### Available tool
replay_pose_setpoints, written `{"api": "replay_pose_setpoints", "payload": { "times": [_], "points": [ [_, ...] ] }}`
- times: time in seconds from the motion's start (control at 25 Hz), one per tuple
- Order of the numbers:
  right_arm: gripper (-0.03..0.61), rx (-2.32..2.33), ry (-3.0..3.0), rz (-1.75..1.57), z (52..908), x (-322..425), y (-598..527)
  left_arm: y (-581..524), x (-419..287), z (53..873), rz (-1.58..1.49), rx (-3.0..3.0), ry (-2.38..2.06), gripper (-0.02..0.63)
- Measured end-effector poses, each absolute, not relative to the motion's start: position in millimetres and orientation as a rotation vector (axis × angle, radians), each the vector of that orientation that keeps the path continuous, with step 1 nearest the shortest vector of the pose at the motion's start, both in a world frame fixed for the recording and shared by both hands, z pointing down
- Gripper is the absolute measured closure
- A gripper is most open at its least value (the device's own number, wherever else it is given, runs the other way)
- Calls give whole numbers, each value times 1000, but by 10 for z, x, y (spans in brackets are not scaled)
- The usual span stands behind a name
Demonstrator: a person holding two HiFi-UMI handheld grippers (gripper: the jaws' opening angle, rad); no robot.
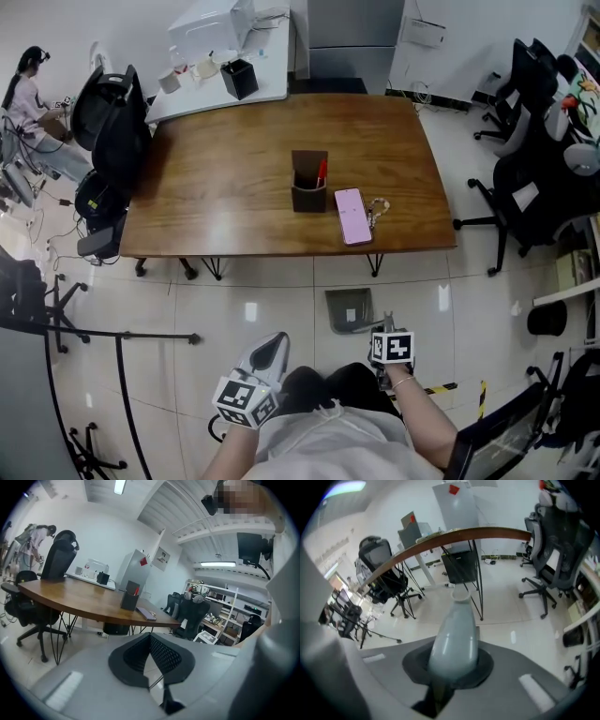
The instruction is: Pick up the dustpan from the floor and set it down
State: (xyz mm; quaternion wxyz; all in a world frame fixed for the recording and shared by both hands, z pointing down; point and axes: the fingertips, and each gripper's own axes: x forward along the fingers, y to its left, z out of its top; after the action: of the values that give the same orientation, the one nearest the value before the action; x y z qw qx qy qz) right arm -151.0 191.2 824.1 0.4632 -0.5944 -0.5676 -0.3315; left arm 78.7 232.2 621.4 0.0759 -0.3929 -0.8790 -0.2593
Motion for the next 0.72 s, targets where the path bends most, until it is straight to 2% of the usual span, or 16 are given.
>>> {"api": "replay_pose_setpoints", "payload": {
  "times": [0.04, 0.12, 0.16, 0.2, 0.28, 0.44, 0.64, 0.68, 0.72],
  "points": [
    [497, -1464, -1388, -887, 8264, -1483, 1890, 2324, 769, 6219, -779, -1175, -2638, 599],
    [337, -1475, -1354, -948, 8295, -1407, 1864, 2324, 719, 6192, -778, -1163, -2643, 599],
    [189, -1476, -1340, -948, 8300, -1373, 1863, 2331, 693, 6158, -776, -1158, -2645, 600],
    [96, -1475, -1329, -945, 8297, -1350, 1865, 2339, 671, 6123, -773, -1154, -2647, 600],
    [10, -1466, -1328, -948, 8271, -1346, 1858, 2348, 642, 6076, -766, -1144, -2652, 600],
    [-5, -1470, -1371, -966, 8044, -1399, 1842, 2356, 606, 5921, -760, -1129, -2645, 600],
    [-2, -1565, -1478, -961, 7158, -1318, 1887, 2298, 610, 5623, -796, -1130, -2555, 600],
    [20, -1601, -1508, -927, 6909, -1281, 1914, 2284, 594, 5528, -796, -1120, -2551, 600],
    [83, -1643, -1543, -879, 6636, -1239, 1939, 2265, 567, 5421, -789, -1105, -2557, 600]
  ]
}}
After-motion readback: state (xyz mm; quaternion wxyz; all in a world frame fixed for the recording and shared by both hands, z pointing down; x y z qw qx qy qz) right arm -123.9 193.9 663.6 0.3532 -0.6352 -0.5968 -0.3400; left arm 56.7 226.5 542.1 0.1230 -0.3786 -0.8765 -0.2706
